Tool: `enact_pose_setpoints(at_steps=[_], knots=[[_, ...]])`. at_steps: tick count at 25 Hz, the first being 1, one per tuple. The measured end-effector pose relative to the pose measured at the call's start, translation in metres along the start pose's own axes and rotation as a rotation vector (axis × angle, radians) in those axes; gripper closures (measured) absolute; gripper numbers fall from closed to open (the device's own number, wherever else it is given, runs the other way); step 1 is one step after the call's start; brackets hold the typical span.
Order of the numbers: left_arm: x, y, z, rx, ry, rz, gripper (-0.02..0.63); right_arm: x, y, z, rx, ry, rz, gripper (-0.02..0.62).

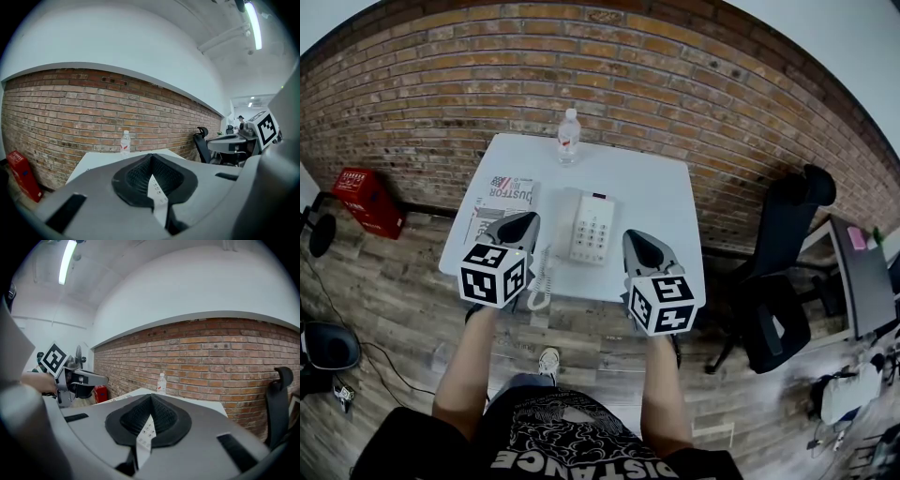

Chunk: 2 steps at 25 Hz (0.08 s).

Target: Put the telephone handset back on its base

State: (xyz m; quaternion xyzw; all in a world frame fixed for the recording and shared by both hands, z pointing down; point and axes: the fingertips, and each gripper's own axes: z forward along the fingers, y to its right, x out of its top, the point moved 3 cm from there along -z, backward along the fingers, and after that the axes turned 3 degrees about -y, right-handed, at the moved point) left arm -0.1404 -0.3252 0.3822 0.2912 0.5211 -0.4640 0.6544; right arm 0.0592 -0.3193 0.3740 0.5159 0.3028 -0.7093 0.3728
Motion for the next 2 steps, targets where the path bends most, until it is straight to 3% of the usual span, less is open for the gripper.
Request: enact_pose_setpoints(at_steps=[2], knots=[[-0.0005, 0.0, 0.0012, -0.002, -0.002, 0.002, 0.6, -0.0009, -0.0004, 0.0011, 0.001, -0.001, -0.001, 0.595]])
